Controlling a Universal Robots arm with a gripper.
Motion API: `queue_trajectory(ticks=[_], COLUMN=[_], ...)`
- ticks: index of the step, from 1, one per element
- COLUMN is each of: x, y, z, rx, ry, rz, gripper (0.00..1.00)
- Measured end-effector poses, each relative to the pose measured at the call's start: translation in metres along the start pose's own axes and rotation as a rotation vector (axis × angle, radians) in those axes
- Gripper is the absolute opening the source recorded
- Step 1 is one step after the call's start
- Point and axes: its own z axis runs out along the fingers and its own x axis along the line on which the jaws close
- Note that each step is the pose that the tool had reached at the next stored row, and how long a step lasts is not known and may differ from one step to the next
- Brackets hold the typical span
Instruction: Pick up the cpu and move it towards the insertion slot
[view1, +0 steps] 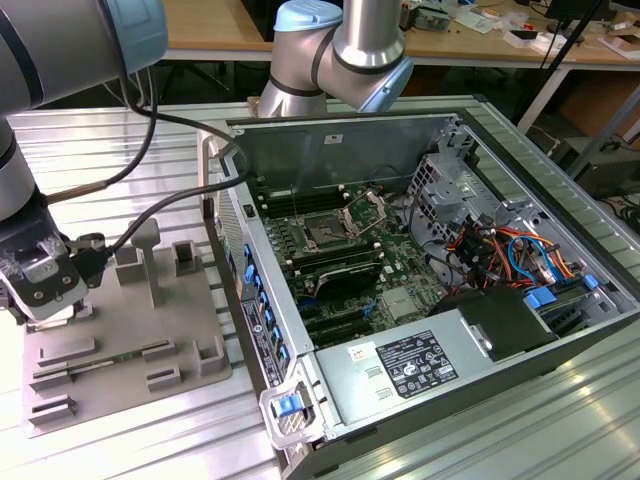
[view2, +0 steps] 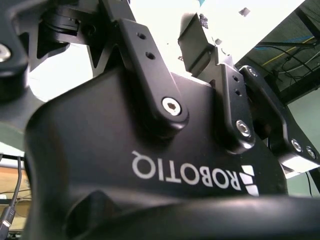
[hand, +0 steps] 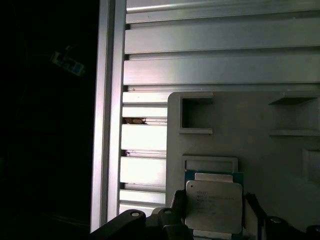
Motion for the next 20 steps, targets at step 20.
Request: queue_trajectory(ticks=[20], x=[0.0000], y=[0.0003], z=[-0.0069], rx=[0.0000], ry=[0.0000], rz=[0.000], gripper=[0.55])
